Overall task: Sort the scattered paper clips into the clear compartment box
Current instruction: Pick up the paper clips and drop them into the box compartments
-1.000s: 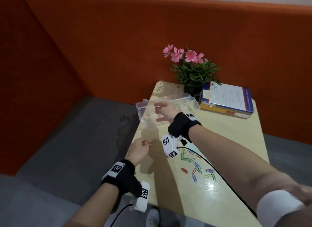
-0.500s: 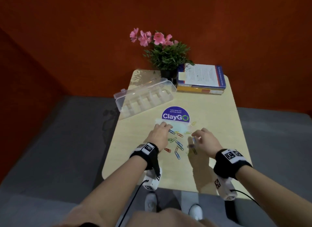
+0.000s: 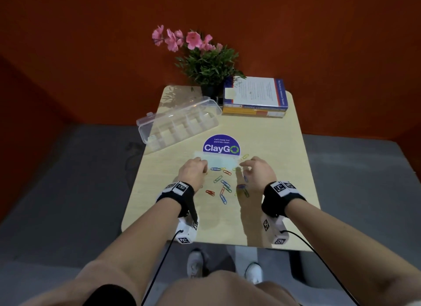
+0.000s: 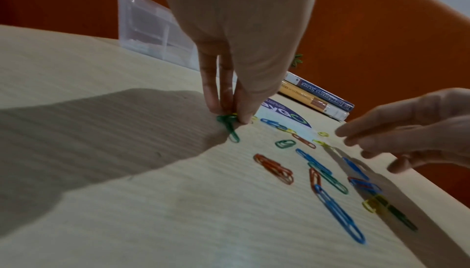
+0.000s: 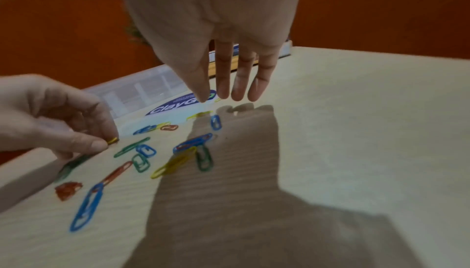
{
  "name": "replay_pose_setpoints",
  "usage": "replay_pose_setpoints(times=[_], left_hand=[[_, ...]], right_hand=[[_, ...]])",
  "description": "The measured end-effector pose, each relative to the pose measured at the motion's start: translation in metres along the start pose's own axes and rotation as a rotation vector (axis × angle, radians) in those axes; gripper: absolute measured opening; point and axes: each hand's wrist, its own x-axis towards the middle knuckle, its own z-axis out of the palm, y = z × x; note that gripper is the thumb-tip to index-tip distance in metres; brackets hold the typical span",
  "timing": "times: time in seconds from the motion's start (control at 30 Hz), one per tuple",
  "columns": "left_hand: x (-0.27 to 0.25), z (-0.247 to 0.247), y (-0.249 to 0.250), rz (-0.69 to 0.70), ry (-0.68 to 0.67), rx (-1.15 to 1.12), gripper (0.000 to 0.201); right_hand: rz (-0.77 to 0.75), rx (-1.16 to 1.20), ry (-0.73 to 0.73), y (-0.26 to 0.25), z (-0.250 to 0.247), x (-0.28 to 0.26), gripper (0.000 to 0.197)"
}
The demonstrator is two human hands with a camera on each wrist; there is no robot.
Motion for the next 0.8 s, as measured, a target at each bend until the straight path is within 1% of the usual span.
replay_pose_setpoints(times=[0.07, 0.13, 0.27, 0.37, 0.47, 0.53, 0.6, 0.67, 0.73, 0.8], left_hand=[[-0.001, 0.0, -0.001, -0.025, 0.003, -0.053, 0.012], [-0.002, 0.0, -0.004, -0.082, 0.024, -0.163, 0.008], [-0.003, 0.001, -0.01, -0.248, 0.065, -0.471, 0.023], [-0.002, -0.003, -0.016, -0.338, 0.075, -0.767, 0.021], [-0.001, -0.013, -0.013, -0.381, 0.026, -1.063, 0.025], [-0.002, -0.021, -0.005, -0.395, -0.042, -1.19, 0.027], [-0.001, -0.025, 0.003, -0.368, -0.097, -1.194, 0.023], [0.003, -0.026, 0.01, -0.359, -0.133, -1.136, 0.021], [0.007, -0.026, 0.019, -0.356, -0.157, -1.02, 0.026], [0.012, -0.026, 0.028, -0.327, -0.162, -0.82, 0.031]], right_hand=[[-0.02, -0.017, -0.012, -0.007, 0.002, 0.007, 0.036], [-0.006, -0.039, -0.033, -0.013, 0.004, 0.014, 0.036], [0.002, -0.102, -0.09, -0.015, 0.01, 0.023, 0.03], [-0.01, -0.136, -0.058, -0.013, 0.013, 0.025, 0.025], [-0.026, -0.152, -0.035, -0.011, 0.014, 0.026, 0.021], [-0.014, -0.12, -0.029, -0.012, 0.014, 0.025, 0.02], [0.008, -0.089, -0.022, -0.013, 0.014, 0.022, 0.023], [0.027, -0.07, -0.037, -0.015, 0.013, 0.02, 0.028], [0.019, -0.064, -0.049, -0.016, 0.009, 0.019, 0.029], [0.017, -0.043, -0.076, -0.016, 0.002, 0.018, 0.027]])
